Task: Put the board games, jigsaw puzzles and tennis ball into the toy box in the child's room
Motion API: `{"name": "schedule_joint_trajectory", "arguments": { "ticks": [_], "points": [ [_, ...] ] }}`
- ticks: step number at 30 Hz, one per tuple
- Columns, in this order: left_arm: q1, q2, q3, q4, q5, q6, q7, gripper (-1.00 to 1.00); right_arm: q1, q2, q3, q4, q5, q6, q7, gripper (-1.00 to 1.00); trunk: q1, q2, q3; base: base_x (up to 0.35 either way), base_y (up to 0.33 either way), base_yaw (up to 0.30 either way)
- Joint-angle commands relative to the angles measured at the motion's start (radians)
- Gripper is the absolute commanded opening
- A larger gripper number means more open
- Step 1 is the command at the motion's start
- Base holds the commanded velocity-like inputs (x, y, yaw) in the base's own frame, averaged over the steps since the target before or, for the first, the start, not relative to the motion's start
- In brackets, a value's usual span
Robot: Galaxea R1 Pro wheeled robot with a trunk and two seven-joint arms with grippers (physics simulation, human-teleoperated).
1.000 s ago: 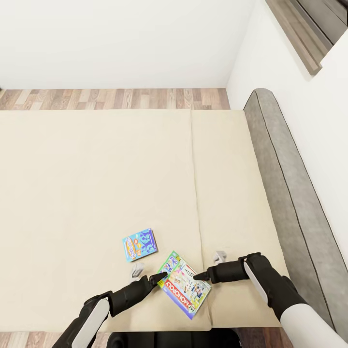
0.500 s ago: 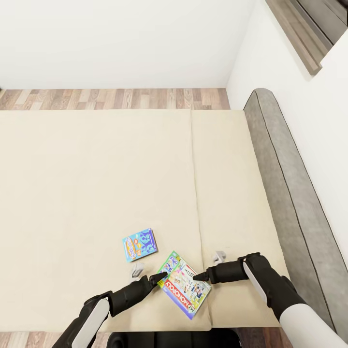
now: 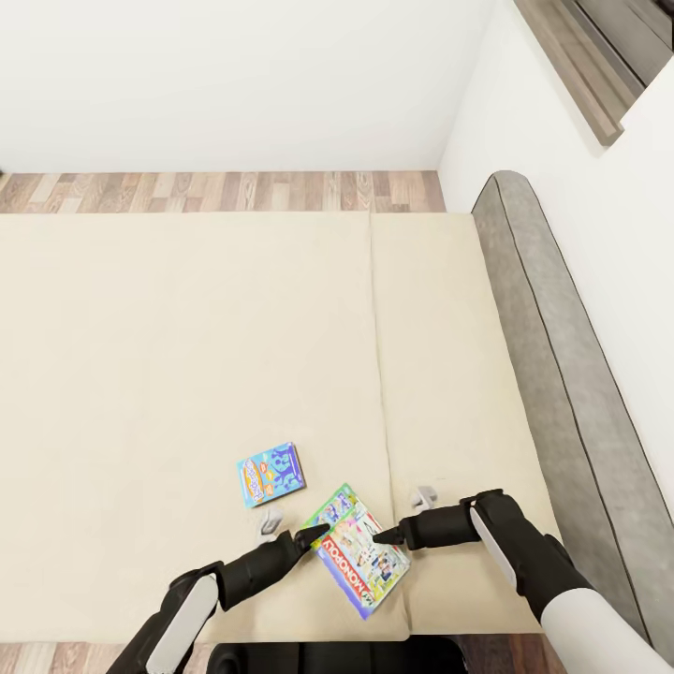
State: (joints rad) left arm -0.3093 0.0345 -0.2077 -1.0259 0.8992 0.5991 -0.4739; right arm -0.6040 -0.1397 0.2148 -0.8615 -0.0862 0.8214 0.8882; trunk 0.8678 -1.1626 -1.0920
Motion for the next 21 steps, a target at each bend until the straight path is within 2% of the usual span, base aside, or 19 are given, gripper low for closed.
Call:
{"name": "schedule_joint_trajectory", "arguments": {
  "ticks": [1,14,21],
  "points": [
    [0.000,0.001,-0.001,0.000,0.007,0.005,0.001,1.00,0.000,-0.001,0.003,-0.001,-0.005,0.005,-0.004,1.00,0.000,0.000,0.000,0.000,0.000,0.000],
    [-0.014,-0.017,-0.046,-0.001,0.007,0.004,0.006,1.00,0.000,-0.001,0.003,-0.001,-0.005,0.010,-0.003,1.00,0.000,0.000,0.000,0.000,0.000,0.000],
    [-0.018,-0.023,-0.053,-0.002,0.008,0.004,0.006,1.00,-0.001,-0.001,0.003,-0.001,-0.004,0.011,-0.003,1.00,0.000,0.000,0.000,0.000,0.000,0.000]
  ]
}}
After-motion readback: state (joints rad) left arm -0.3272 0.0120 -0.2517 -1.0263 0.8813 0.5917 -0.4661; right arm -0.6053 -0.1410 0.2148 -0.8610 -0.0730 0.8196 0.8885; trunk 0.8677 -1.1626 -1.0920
